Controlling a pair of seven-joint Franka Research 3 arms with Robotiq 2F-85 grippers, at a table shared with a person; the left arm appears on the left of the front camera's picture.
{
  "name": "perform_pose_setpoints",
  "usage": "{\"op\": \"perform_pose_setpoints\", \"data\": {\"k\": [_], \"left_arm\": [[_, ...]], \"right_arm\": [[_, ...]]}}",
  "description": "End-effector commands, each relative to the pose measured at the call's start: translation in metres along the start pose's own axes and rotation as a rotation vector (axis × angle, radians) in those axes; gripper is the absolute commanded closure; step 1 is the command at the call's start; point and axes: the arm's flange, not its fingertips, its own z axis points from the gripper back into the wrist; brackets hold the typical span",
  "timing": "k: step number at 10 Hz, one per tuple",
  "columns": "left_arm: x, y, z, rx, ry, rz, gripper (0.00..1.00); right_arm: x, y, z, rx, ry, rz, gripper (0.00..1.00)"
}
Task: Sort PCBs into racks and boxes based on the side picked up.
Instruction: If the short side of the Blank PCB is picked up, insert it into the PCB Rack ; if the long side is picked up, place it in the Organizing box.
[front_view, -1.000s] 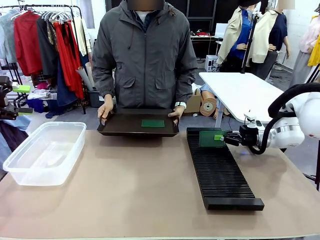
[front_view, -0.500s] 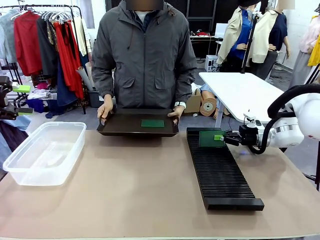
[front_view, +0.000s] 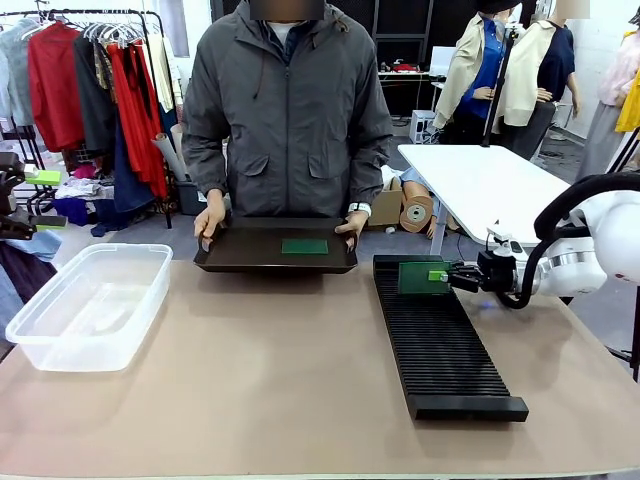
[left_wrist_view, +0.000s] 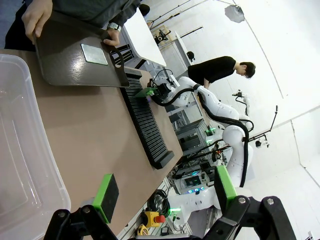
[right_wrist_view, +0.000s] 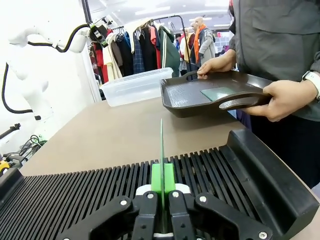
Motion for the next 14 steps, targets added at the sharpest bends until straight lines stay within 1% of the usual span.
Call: {"op": "perform_pose_setpoints", "data": {"k": [1, 9, 14], "left_arm": [[-0.0001, -0.0013, 0.0008, 0.001, 0.004, 0.003, 0.00], [-0.0001, -0.0013, 0.0008, 0.001, 0.004, 0.003, 0.00], [-0.0001, -0.0013, 0.0008, 0.001, 0.004, 0.003, 0.00]], "right_arm": [[0.0010, -0.0066, -0.0005, 0.050, 0.000, -0.036, 1.00], [0.0028, -0.0078, -0.0008, 0.056, -0.016, -0.027, 1.00], [-0.0014, -0.0060, 0.0001, 0.057, 0.028, -0.025, 1.00]]}}
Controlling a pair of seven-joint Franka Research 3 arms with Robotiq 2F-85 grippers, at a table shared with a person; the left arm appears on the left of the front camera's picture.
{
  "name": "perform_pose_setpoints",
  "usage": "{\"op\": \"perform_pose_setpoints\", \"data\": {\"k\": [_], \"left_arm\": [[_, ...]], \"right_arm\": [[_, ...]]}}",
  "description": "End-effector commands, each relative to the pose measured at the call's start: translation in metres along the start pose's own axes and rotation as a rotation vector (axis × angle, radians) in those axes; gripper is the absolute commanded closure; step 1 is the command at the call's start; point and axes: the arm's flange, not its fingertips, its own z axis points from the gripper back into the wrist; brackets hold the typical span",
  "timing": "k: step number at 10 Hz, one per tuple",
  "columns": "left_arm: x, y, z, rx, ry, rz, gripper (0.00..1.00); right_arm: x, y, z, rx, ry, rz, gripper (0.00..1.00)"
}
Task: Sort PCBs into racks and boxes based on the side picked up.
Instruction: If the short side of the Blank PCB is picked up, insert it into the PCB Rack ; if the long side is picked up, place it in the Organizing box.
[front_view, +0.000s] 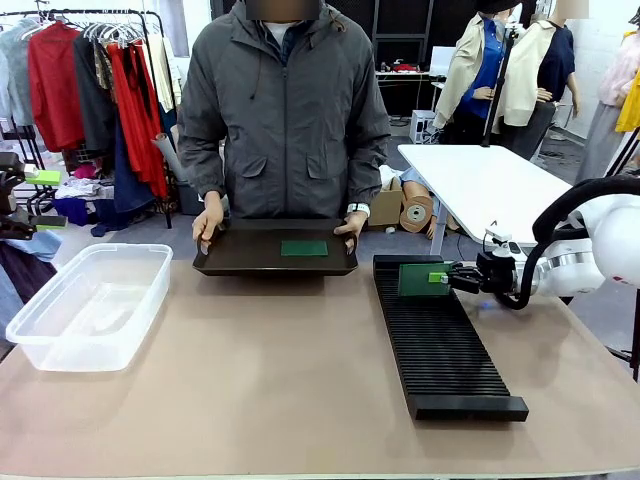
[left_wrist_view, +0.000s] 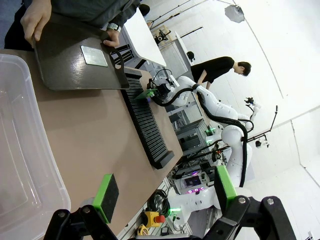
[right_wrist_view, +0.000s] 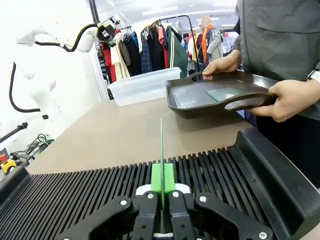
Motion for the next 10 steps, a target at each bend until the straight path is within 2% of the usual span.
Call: {"op": "perform_pose_setpoints", "data": {"k": [1, 10], "left_arm": [[-0.0001, -0.0013, 0.0008, 0.001, 0.004, 0.003, 0.00], [-0.0001, -0.0013, 0.0008, 0.001, 0.004, 0.003, 0.00]], "right_arm": [[-0.0005, -0.0049, 0.0014, 0.006, 0.031, -0.010, 1.00], [-0.0047, -0.0063, -0.0009, -0.077, 0.020, 0.017, 1.00]]}}
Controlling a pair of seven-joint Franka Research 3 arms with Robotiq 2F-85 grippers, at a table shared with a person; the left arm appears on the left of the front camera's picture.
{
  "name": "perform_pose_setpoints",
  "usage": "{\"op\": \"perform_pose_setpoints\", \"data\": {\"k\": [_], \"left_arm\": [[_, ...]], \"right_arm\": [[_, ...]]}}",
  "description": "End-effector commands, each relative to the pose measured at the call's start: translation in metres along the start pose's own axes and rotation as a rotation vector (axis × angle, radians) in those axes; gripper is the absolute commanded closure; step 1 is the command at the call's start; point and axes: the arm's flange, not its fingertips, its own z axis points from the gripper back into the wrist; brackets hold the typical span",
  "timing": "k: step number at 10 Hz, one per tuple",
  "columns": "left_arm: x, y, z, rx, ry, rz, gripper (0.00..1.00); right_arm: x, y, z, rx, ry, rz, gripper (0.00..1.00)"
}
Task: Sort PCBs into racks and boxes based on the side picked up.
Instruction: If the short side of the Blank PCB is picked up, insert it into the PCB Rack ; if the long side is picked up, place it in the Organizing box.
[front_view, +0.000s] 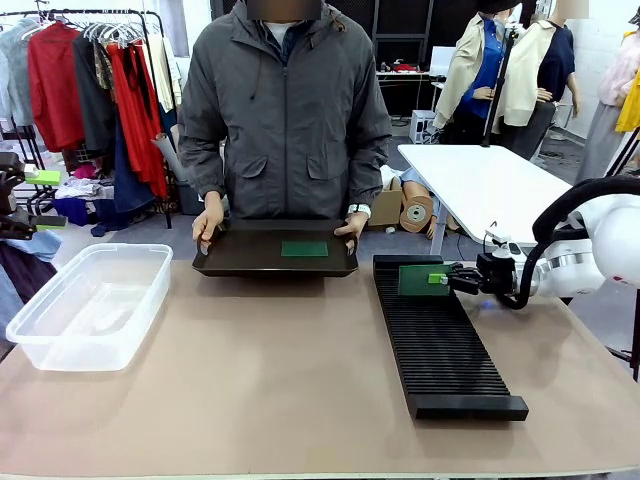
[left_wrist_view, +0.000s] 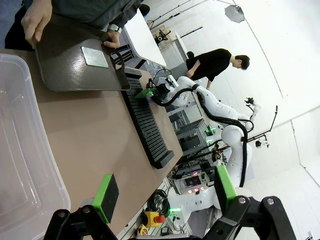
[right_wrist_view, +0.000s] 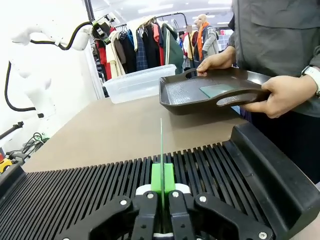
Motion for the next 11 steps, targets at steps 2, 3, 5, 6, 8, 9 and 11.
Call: {"op": "perform_pose_setpoints", "data": {"k": [2, 3, 5, 6, 8, 9, 11], "left_arm": [[-0.0001, -0.0013, 0.0008, 0.001, 0.004, 0.003, 0.00], [-0.0001, -0.0013, 0.0008, 0.001, 0.004, 0.003, 0.00], [-0.0001, -0.0013, 0.0008, 0.001, 0.004, 0.003, 0.00], [-0.0001, -0.0013, 0.0008, 0.001, 0.004, 0.003, 0.00], [-0.0001, -0.0013, 0.0008, 0.001, 0.004, 0.003, 0.00], [-0.0001, -0.0013, 0.0008, 0.001, 0.004, 0.003, 0.00], [-0.0001, -0.0013, 0.0008, 0.001, 0.004, 0.003, 0.00]], "right_arm": [[-0.0023, -0.0049, -0.0031, -0.066, 0.017, 0.023, 1.00], [-0.0034, -0.0045, -0.0035, -0.060, 0.021, 0.024, 1.00], [-0.0048, -0.0036, -0.0032, -0.072, 0.021, 0.041, 1.00], [-0.0038, -0.0033, -0.0025, -0.083, 0.017, 0.033, 1.00], [-0.0012, -0.0025, -0.0022, -0.087, 0.026, 0.035, 1.00], [-0.0013, -0.0026, -0.0024, -0.082, 0.032, 0.037, 1.00], [-0.0066, -0.0025, 0.0000, -0.077, 0.033, 0.041, 1.00]]}}
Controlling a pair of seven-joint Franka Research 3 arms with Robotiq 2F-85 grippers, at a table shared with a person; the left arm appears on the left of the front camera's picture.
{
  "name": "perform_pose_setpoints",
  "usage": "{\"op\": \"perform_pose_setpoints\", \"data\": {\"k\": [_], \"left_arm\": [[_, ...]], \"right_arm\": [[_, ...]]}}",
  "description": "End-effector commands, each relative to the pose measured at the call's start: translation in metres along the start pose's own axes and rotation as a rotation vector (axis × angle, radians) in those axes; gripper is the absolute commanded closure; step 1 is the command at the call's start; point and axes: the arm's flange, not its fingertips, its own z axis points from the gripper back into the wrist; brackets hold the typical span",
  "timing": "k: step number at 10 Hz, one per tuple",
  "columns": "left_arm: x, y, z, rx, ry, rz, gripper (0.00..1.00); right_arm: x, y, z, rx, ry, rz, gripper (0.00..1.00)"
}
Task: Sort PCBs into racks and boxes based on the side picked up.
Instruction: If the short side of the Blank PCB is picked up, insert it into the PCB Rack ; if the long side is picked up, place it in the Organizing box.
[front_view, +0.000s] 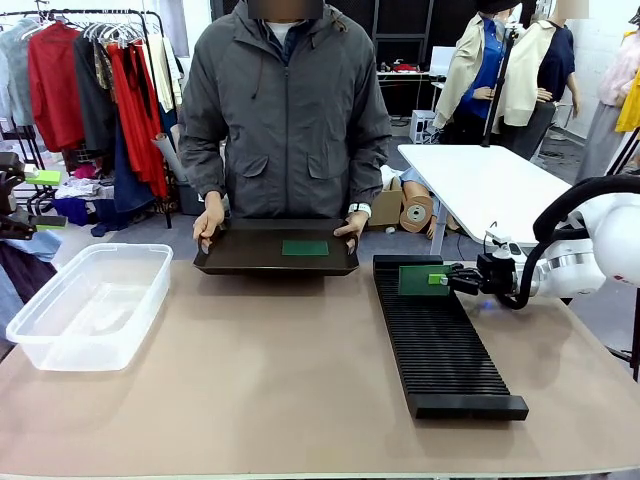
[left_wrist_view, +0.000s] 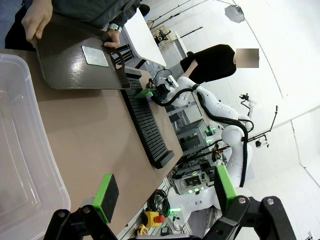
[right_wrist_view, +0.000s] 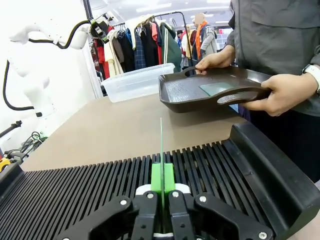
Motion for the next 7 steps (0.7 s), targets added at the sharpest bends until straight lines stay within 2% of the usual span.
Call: {"op": "perform_pose_setpoints", "data": {"k": [1, 4, 5, 7], "left_arm": [[-0.0001, -0.0013, 0.0008, 0.001, 0.004, 0.002, 0.00], [-0.0001, -0.0013, 0.0008, 0.001, 0.004, 0.002, 0.00], [-0.0001, -0.0013, 0.0008, 0.001, 0.004, 0.002, 0.00], [-0.0001, -0.0013, 0.0008, 0.001, 0.004, 0.002, 0.00]], "right_arm": [[-0.0084, -0.0030, 0.0011, -0.070, 0.025, 0.039, 1.00], [-0.0071, -0.0014, 0.0013, -0.072, 0.016, 0.043, 1.00], [-0.0059, -0.0012, 0.0009, -0.072, 0.011, 0.044, 0.88], [-0.0030, -0.0004, 0.0011, -0.069, -0.008, 0.051, 0.50]]}}
